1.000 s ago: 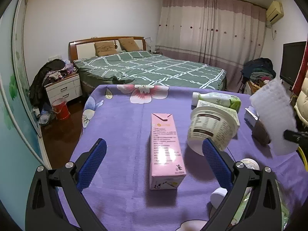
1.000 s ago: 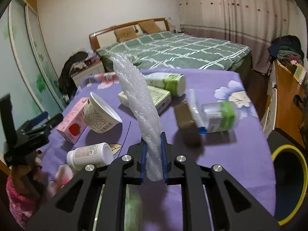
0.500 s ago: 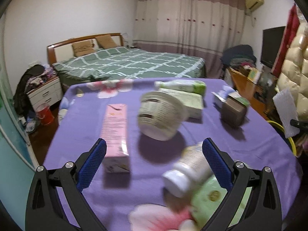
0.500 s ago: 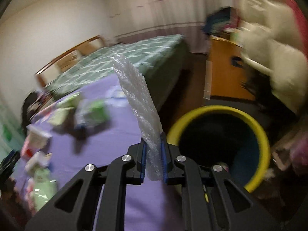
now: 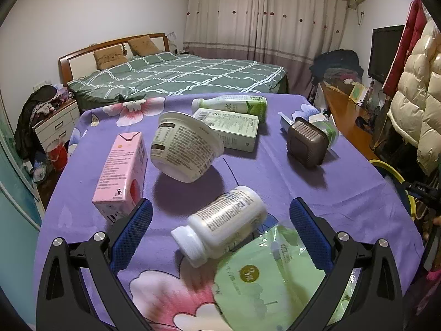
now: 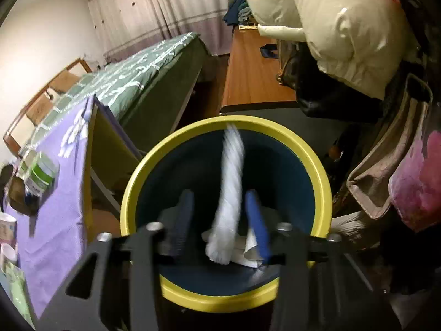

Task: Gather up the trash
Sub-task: 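Carry the foam sleeve with the right tool and drop it into the bin, then grasp the white pill bottle with the left tool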

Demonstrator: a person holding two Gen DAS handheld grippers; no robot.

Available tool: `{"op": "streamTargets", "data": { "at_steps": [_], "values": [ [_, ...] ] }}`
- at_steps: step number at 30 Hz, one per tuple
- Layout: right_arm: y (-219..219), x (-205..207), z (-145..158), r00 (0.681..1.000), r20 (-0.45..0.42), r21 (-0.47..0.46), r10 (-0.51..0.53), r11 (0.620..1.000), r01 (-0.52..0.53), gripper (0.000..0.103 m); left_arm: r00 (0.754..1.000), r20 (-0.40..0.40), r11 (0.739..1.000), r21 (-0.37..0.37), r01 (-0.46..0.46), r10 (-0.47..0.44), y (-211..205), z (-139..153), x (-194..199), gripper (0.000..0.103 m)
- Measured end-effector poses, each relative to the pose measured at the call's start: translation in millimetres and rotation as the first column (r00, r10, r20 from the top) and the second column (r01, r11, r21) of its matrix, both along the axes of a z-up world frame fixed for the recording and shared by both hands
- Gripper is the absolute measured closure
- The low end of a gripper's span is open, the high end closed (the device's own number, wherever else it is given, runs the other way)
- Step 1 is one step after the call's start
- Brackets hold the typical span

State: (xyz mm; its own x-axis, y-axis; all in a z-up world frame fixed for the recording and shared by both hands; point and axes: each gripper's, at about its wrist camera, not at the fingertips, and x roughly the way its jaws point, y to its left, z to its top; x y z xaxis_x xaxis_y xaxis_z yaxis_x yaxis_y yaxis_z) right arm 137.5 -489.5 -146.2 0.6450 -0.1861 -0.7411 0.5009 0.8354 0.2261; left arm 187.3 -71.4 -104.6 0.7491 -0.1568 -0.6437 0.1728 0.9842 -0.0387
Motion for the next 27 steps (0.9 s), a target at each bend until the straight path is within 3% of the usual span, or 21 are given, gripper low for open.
{"op": "streamTargets", "data": {
  "at_steps": [14, 27],
  "values": [
    [8.3, 0.4, 2.6, 0.999, 0.023, 0.035, 0.044, 0.998, -0.045, 0.058, 0.996, -0.082, 0.999, 0.047, -0.016, 0.020, 3.7, -18.5, 18.5, 0.005],
    [17.9, 11.9, -7.0, 0.996, 0.009, 0.063, 0.084, 0.994, -0.085, 0.054, 0.967, -0.207, 0.987, -0.027, -0.160, 0.151, -1.3, -30.0, 38.8, 0.005]
  ]
}}
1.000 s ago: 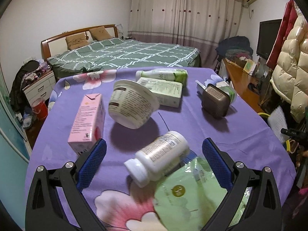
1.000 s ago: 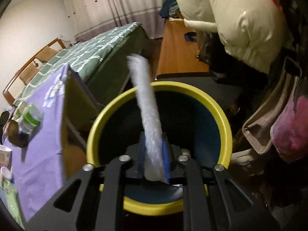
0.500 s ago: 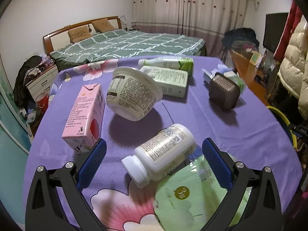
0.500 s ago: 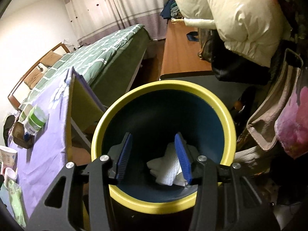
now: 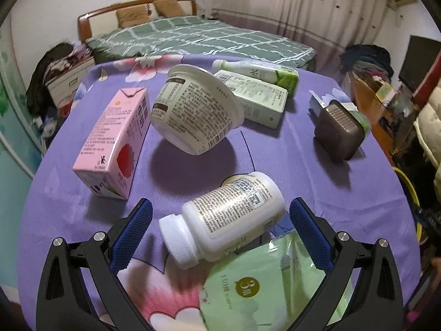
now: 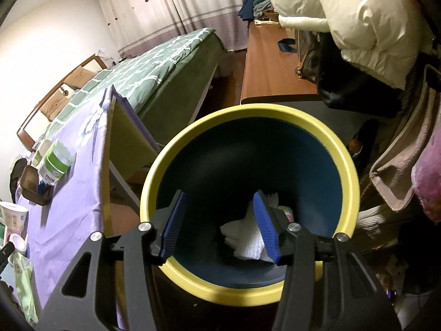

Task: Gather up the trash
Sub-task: 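Grasp the white pill bottle with the left tool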

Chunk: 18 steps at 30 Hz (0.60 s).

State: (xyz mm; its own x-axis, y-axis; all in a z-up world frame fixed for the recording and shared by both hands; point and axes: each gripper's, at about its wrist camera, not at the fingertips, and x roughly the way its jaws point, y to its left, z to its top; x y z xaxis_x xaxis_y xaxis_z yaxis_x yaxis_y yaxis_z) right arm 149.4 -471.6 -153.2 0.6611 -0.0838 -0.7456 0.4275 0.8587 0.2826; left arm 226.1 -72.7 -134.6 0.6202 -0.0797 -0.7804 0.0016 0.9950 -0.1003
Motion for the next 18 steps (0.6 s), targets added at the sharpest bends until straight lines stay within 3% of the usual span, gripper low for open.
{"op": "streamTargets", "data": {
  "at_steps": [9, 12, 18],
  "values": [
    [-4.2, 0.4, -4.8, 1.000, -0.003, 0.019, 0.006, 1.000, -0.006, 0.053, 0.999, -0.026, 0.999, 0.028, -0.024, 0.025, -7.9, -7.0, 9.5, 0.005],
    [-6.5, -0.5, -5.5, 1.000, 0.000, 0.024, 0.005, 1.000, -0.005, 0.053, 1.000, -0.024, 1.000, 0.023, -0.019, 0.019, -9.2, -7.5, 11.6, 0.012],
    [-6.9, -1.8, -5.7, 1.000, 0.004, 0.026, 0.005, 1.000, -0.005, 0.053, 1.000, -0.010, 1.000, 0.022, 0.007, -0.006, -11.6, -3.1, 8.9, 0.012]
  ]
}}
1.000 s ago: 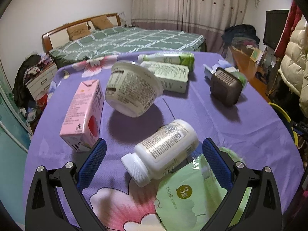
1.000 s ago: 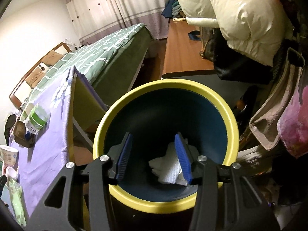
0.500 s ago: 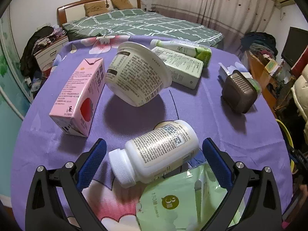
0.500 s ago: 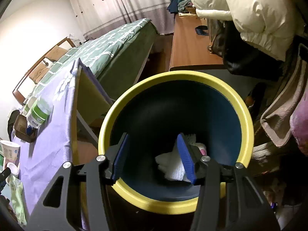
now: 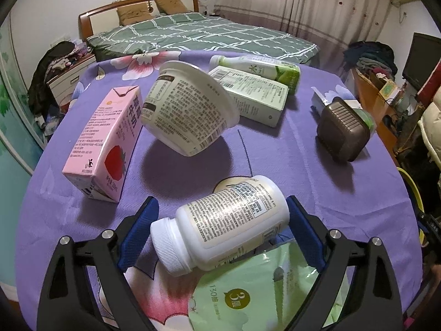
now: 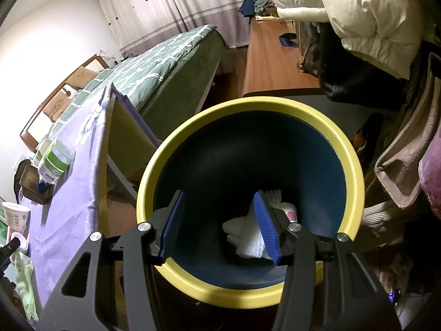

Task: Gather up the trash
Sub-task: 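Grasp the white pill bottle with the left tool, then carry the pill bottle with the left tool and drop it into the bin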

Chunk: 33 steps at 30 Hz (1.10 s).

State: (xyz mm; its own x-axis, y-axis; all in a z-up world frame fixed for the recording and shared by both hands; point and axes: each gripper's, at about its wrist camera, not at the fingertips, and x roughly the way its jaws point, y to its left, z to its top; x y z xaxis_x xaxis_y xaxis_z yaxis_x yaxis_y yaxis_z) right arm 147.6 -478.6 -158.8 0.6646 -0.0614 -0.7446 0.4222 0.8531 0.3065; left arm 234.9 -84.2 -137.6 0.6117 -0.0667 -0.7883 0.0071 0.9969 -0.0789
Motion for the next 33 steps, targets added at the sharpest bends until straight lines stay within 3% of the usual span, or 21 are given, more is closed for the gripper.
{"op": "streamTargets", "data": {
  "at_steps": [10, 19, 24, 33],
  "values": [
    [-2.6, -15.1, 9.4, 0.999, 0.032, -0.016, -0.009, 1.000, 0.010, 0.053, 0.996, 0.063, 0.998, -0.001, 0.070, -0.070, -20.7, 30.1, -11.5, 0.013],
    [-3.0, -38.2, 27.1, 0.998, 0.063, -0.070, 0.003, 0.998, 0.002, 0.053, 0.967, 0.100, 0.971, -0.013, 0.237, -0.234, -91.1, 53.7, -29.3, 0.012],
    [-12.4, -56.3, 33.3, 0.996, 0.083, -0.085, -0.018, 0.996, 0.025, 0.053, 0.932, 0.090, 0.936, -0.016, 0.353, -0.350, -152.9, 55.3, -34.5, 0.012],
    [-36.8, -90.6, 37.1, 0.992, 0.100, -0.124, -0.077, 0.988, 0.089, 0.052, 0.848, 0.047, 0.849, -0.009, 0.529, -0.528, -273.3, 40.1, -42.6, 0.012]
  ]
}}
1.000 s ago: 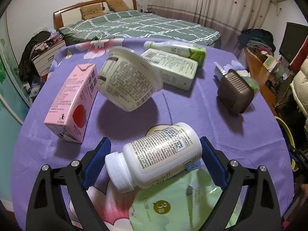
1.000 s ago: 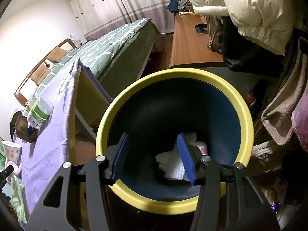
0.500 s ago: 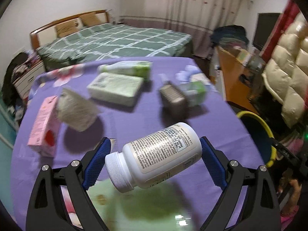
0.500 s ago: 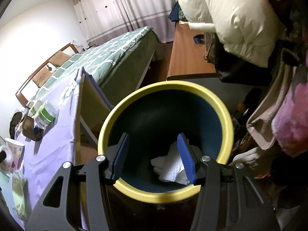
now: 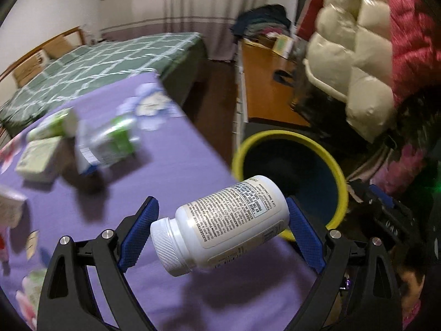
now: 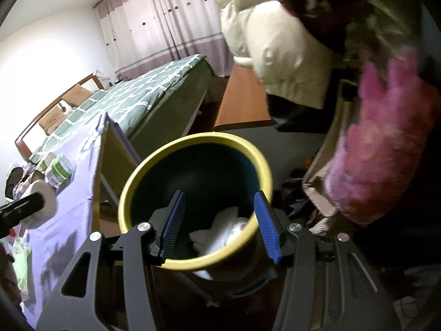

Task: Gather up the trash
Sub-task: 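Carry the pill bottle with the left tool and drop it into the bin, then reach the right tool to the green plastic bag and grasp it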

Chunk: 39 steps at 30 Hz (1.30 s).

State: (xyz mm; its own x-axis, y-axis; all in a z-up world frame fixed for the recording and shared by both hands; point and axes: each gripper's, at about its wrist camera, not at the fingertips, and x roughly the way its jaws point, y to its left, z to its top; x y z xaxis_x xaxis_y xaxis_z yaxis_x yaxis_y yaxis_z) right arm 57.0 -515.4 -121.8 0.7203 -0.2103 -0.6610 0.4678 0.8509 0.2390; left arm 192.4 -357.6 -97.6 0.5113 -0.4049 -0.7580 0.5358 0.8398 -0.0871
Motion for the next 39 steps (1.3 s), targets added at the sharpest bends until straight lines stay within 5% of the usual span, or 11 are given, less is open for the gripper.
{"op": "streamTargets", "data": {
  "at_steps": [10, 16, 28, 34, 39],
  "values": [
    [-23.1, -23.5, -11.1, 0.999, 0.003, 0.016, -0.047, 0.999, 0.047, 0.050, 0.995, 0.008, 0.995, 0.033, 0.097, -0.098, -102.4, -6.0, 5.8, 0.012],
    [-21.8, -25.6, -12.7, 0.999, 0.005, 0.024, -0.050, 0.998, 0.050, 0.048, 0.996, 0.030, 0.996, 0.016, 0.088, -0.088, -122.0, -4.9, 16.4, 0.005],
    [6.1, -5.8, -7.1, 0.999, 0.006, 0.021, 0.039, 0.999, -0.039, 0.048, 0.997, 0.070, 0.997, -0.075, 0.018, -0.013, -11.1, 37.2, 1.0, 0.005],
    [41.6, 10.9, 0.0, 0.993, -0.003, 0.001, 0.121, 0.993, -0.121, 0.048, 0.985, 0.094, 0.985, -0.107, -0.133, 0.143, 85.3, 51.0, -0.9, 0.005],
    [91.9, 29.4, 6.4, 0.968, -0.009, -0.008, 0.252, 0.968, -0.252, 0.047, 0.950, 0.151, 0.960, -0.112, -0.258, 0.273, 170.7, 66.9, -16.8, 0.005]
  ]
}}
